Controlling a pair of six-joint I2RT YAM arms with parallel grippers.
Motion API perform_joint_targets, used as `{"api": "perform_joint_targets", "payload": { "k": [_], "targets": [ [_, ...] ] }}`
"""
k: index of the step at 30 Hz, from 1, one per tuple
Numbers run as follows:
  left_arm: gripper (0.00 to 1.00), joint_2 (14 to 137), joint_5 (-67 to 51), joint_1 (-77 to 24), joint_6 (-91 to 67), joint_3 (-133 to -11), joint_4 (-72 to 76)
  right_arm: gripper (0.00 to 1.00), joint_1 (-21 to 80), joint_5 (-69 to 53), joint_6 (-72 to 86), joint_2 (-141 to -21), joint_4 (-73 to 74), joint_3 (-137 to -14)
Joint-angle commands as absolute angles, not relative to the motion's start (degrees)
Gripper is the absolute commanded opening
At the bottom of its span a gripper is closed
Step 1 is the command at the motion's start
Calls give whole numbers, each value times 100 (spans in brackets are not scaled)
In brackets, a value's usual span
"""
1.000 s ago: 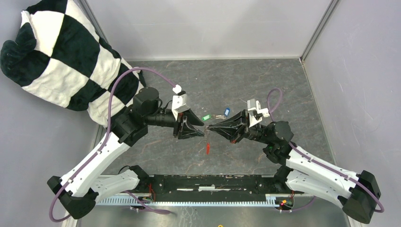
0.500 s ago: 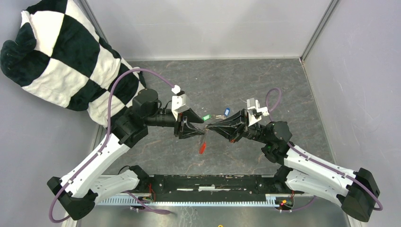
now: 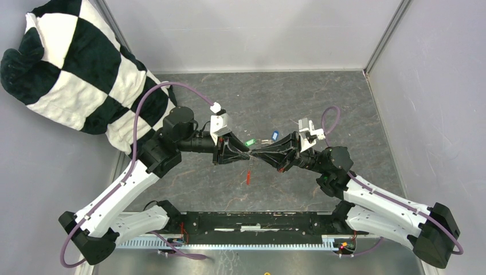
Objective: Put the keys on the keyring
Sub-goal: Adjust the keyring.
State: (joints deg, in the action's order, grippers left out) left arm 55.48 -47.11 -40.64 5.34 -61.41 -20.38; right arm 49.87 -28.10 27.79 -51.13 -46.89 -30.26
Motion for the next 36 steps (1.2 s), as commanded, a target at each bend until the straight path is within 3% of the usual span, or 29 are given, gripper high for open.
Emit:
{"api": "perform_joint_targets", "payload": {
  "k": [1, 9, 13, 19, 30, 32, 34, 36],
  "targets": [
    [38, 5590, -4915, -4096, 355, -6179, -1663, 1, 5017, -2806, 2795, -5085, -4957, -3103],
    [38, 5571, -5063, -4113, 348, -6113, -1663, 1, 5026, -2765, 2764, -5081, -4922, -3121],
    [29, 5589, -5047, -4113, 347, -6088, -1644, 1, 5024, -2752, 2771, -5076, -4961, -3105],
    [7, 5589, -4895, -4113, 28, -5973, -1361, 1, 5096, -2774, 2742, -5105, -5027, -3095],
    [21, 5610, -5062, -4113, -531, -5960, -1097, 1, 5159, -2627, 2636, -5000, -5010, -3015],
    [18, 5601, -5063, -4113, -443, -5950, -1132, 1, 5156, -2635, 2650, -4996, -5028, -3015],
    [6, 5590, -5073, -4109, -305, -5948, -1197, 1, 5163, -2646, 2657, -4986, -5036, -3015],
    [2, 5569, -5052, -4113, -81, -5958, -1337, 1, 5169, -2664, 2651, -4976, -5032, -3015]
  ]
}}
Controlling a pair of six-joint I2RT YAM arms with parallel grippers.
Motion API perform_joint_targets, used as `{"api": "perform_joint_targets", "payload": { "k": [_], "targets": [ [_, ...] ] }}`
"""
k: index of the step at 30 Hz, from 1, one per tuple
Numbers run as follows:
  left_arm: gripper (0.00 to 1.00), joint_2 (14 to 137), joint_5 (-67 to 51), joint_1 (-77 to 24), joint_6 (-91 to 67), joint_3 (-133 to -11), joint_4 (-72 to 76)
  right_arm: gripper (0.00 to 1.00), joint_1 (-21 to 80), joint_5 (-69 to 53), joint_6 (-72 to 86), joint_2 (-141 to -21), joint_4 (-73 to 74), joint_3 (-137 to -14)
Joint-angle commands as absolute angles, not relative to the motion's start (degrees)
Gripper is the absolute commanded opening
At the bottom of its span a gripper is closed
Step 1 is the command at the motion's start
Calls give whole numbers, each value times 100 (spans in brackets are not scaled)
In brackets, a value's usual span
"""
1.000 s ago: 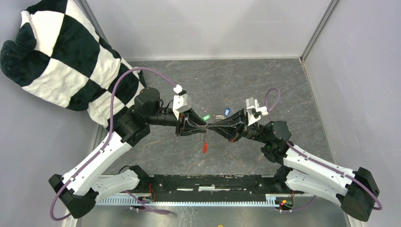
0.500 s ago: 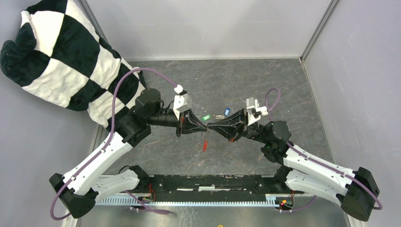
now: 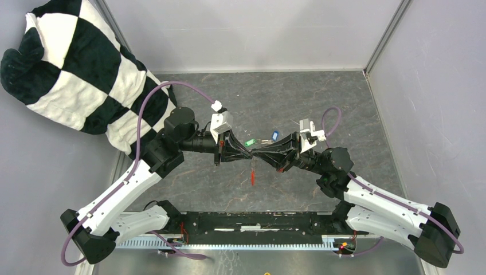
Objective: Put the keys on the keyring
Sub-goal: Adjust the keyring, then move the key to the center of the board.
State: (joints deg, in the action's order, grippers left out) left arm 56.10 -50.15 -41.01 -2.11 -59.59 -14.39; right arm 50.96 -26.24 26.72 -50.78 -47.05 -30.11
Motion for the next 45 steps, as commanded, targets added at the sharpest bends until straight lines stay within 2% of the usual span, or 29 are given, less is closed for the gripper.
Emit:
{"api": "perform_joint_targets", "payload": {
  "k": [1, 5, 7, 12, 17, 31, 41, 45],
  "targets": [
    [2, 5550, -5003, -4113, 38, -5965, -1415, 1, 5162, -2678, 2638, -4952, -4994, -3023],
    [2, 5529, -4838, -4113, 772, -6131, -1880, 21, 5170, -2679, 2468, -4740, -4763, -3023],
    [2, 5516, -4834, -4113, 1173, -6228, -2158, 28, 5167, -2661, 2219, -4593, -4441, -3083],
    [2, 5436, -4702, -4121, 2088, -6369, -2552, 39, 5153, -2653, 1584, -4239, -3599, -3305],
    [2, 5265, -4687, -4146, 2794, -6328, -2683, 43, 5156, -2556, 1100, -4063, -2901, -3545],
    [2, 4539, -4429, -4454, 6041, -6175, -3227, 44, 5155, -2291, 307, -3862, -2386, -3561],
    [2, 4265, -4601, -4465, 6593, -6003, -3230, 46, 5163, -1909, -127, -3819, -2208, -3455],
    [2, 4282, -4648, -4465, 6630, -6026, -3228, 50, 5152, -1518, -115, -3834, -2076, -3411]
  ]
}}
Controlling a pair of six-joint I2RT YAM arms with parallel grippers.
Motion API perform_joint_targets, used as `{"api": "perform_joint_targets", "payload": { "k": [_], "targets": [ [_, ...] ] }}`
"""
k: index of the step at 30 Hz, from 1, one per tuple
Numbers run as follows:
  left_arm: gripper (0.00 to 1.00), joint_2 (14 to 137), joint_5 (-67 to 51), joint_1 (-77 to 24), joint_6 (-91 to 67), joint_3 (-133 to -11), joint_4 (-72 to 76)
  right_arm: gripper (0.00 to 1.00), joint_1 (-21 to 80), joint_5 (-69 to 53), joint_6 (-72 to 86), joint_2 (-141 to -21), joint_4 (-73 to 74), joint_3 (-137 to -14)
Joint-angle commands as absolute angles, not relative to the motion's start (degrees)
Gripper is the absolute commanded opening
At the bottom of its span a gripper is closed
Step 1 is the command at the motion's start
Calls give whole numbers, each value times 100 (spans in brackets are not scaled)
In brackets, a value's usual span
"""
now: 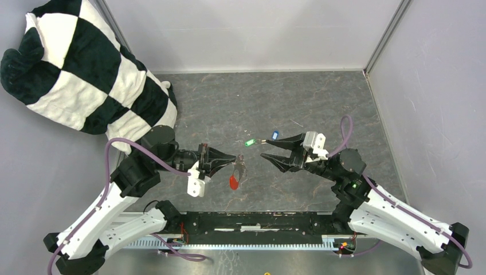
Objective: Put the keys on the keyring
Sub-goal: Move the key to the center of the board.
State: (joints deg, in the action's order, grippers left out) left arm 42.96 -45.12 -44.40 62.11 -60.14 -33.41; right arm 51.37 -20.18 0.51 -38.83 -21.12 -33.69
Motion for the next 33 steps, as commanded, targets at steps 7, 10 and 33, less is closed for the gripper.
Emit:
{"api": "perform_joint_targets", "payload": {
  "k": [7, 10, 33],
  "targets": [
    [2, 4334, -4655, -4465, 6263, -6104, -3229, 63, 5149, -139, 148, -3915, -1603, -3330],
    [2, 4325, -4557, -4465, 6488, -6110, -3350, 67, 5134, 462, 360, -3945, -1482, -3208],
    [2, 4798, -3228, -4493, 4115, -6666, -4636, 69, 4750, 2017, 2403, -6080, -371, -3541]
  ]
}}
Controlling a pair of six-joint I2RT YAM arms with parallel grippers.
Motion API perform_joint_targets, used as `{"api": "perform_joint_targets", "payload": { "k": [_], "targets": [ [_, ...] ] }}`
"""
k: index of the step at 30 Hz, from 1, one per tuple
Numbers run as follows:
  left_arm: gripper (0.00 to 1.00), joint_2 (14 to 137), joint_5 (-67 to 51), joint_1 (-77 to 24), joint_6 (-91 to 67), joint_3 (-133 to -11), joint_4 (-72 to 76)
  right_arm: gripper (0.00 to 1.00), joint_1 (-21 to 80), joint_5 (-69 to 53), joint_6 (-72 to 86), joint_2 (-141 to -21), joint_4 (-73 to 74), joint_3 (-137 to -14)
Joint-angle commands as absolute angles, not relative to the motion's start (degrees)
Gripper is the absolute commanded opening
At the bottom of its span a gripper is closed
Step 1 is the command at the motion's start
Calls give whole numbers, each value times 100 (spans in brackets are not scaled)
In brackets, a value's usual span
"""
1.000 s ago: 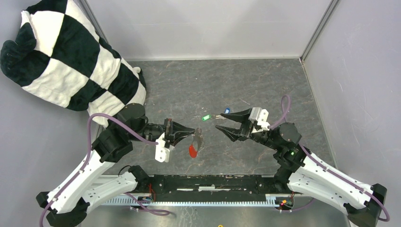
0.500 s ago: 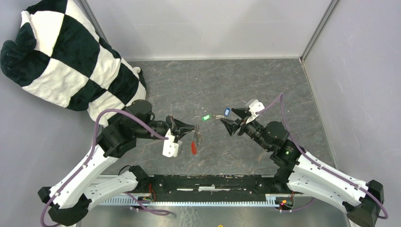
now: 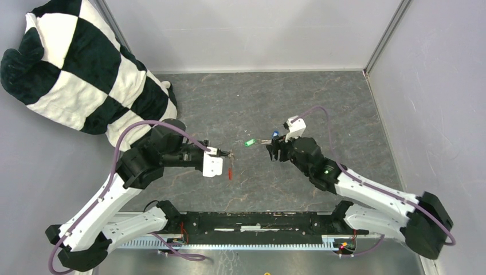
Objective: Put the keys on the keyring
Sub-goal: Move the key to the center of the board.
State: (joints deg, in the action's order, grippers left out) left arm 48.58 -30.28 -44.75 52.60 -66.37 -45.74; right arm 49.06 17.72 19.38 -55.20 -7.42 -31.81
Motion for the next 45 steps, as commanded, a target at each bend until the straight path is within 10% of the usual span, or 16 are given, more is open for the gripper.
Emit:
{"api": "perform_joint_targets", "payload": {
  "k": [1, 19, 45],
  "targets": [
    [2, 4829, -3231, -4491, 3899, -6611, -4633, 69, 4673, 1915, 2374, -6245, -428, -3579],
    [2, 5169, -3094, -4491, 2776, -6381, -4750, 60, 4271, 273, 2173, -9201, -1798, -4585],
    [2, 5275, -3298, -4491, 2928, -6512, -4847, 52, 3608, 1326, 2133, -9726, -1154, -4688]
  ]
}}
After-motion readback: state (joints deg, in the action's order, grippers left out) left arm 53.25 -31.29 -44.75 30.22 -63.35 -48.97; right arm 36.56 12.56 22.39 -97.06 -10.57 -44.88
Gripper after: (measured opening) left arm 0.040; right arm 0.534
